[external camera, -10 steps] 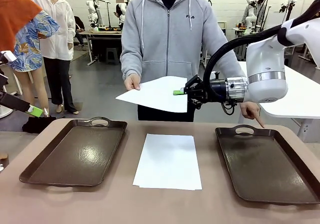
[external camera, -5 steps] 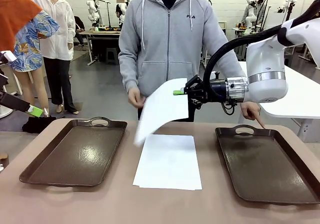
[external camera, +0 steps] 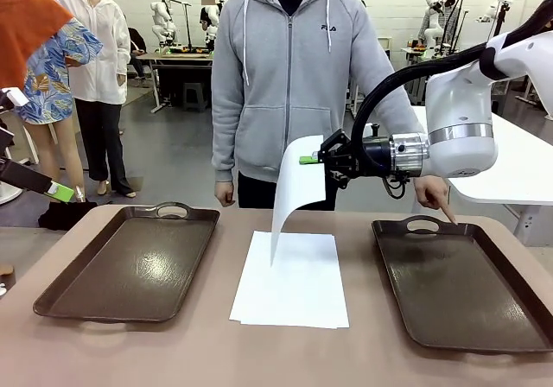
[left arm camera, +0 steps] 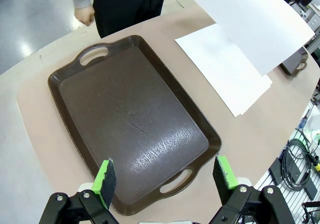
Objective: Sort the A4 documents.
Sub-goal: Receive the A4 Paper, then place the A4 Paper in the designated Handle tray.
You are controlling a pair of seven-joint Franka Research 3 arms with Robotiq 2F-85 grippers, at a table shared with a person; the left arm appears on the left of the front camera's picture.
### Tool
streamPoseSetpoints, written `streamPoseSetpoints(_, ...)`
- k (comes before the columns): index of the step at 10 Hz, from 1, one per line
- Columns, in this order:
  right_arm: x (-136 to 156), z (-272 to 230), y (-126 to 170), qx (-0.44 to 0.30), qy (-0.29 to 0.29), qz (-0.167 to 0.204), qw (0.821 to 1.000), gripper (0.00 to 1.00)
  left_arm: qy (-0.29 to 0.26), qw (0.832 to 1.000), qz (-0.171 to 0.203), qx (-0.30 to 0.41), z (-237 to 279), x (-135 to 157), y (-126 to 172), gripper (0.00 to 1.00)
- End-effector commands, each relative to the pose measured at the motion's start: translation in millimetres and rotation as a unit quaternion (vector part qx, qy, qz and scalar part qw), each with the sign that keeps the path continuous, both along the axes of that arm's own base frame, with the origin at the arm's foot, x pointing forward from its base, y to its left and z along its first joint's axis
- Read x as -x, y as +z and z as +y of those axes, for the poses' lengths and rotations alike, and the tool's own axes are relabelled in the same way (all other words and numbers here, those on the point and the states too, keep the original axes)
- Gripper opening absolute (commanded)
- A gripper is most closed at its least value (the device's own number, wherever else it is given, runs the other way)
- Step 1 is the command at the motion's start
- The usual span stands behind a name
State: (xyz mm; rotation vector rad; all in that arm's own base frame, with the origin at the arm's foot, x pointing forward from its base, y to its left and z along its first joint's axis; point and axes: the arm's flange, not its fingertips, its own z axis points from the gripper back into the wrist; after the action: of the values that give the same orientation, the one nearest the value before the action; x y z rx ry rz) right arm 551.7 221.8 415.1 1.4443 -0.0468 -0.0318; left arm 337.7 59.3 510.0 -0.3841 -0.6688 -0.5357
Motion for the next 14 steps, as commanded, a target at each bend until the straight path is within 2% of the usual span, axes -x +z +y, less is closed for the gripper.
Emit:
streamPoseSetpoints(1,-0.6,-0.7,0.2,0.003,-0.004,0.000,1.000,0.00,-0.002,1.000,-0.001,0.006,0.8,-0.4,-0.6,1.00)
streamPoseSetpoints(12,0.0,0.0,0.0,0.000,0.000,0.000,1.000,0.01,-0.002,1.000,-0.001,0.006,0.8,-0.4,-0.6,1.00)
streamPoseSetpoints(13,20.4,-16.1,16.9,-0.003,0.019,-0.007,1.000,0.01,-0.002,1.000,-0.001,0.006,0.8,-0.4,-0.6,1.00)
streamPoseSetpoints(14,31.3,-34.4,28.7,-0.009,0.029,0.002,1.000,0.01,-0.002,1.000,-0.001,0.006,0.8,-0.4,-0.6,1.00)
